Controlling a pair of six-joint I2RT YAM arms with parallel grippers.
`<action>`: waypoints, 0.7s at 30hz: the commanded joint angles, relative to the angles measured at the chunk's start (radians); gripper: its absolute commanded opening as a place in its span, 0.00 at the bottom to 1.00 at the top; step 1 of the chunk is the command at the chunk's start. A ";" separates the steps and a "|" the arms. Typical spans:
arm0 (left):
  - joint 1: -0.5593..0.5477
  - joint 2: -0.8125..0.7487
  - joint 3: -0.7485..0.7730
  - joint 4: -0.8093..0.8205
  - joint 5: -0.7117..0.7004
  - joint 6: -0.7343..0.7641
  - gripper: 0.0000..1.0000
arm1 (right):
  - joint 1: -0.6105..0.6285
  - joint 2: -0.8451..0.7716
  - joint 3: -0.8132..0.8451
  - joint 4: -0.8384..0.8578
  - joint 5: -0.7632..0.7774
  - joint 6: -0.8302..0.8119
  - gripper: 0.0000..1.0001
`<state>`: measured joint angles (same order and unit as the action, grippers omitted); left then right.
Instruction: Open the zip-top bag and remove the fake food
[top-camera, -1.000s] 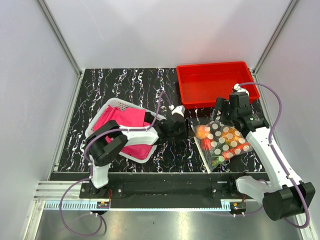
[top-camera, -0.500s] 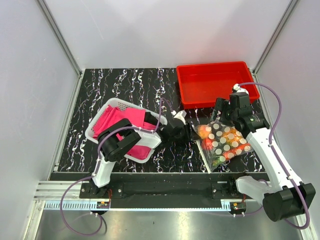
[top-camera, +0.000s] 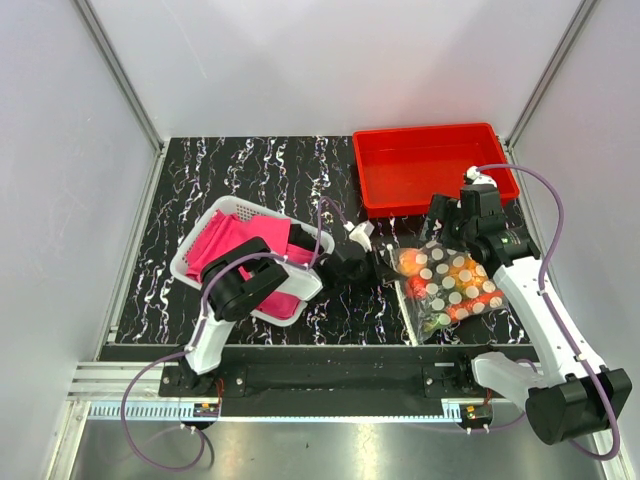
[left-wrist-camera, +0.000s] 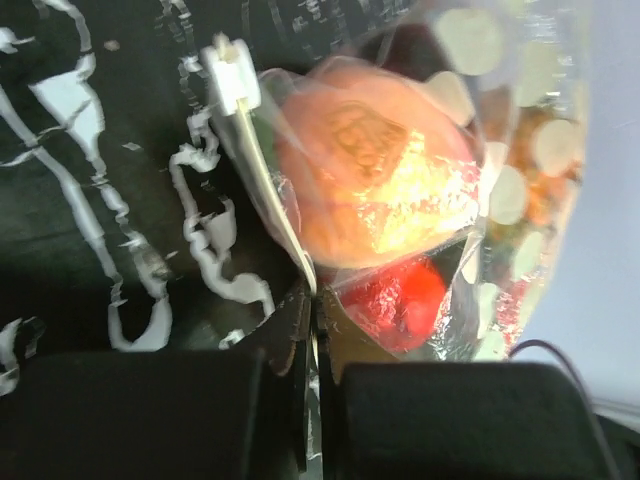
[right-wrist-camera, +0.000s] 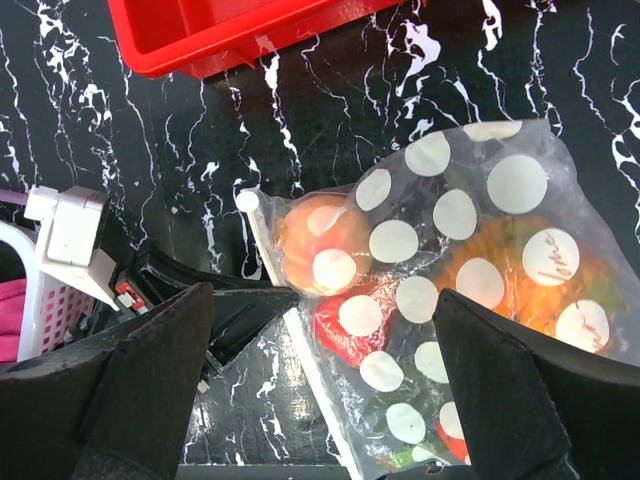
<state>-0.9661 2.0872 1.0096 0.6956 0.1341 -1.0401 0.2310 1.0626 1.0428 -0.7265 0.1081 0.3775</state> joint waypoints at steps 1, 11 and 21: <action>0.001 -0.127 0.021 -0.145 -0.034 0.245 0.00 | 0.004 0.005 0.006 0.032 -0.012 0.003 1.00; 0.013 -0.332 0.345 -0.778 -0.014 0.805 0.00 | 0.005 0.034 0.079 0.002 -0.076 -0.029 1.00; 0.176 -0.383 0.477 -1.057 0.437 1.112 0.00 | 0.004 -0.079 0.019 0.252 -0.296 -0.176 1.00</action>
<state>-0.8486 1.7336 1.4322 -0.2169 0.3351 -0.1150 0.2310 1.0531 1.0775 -0.6552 -0.0181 0.2974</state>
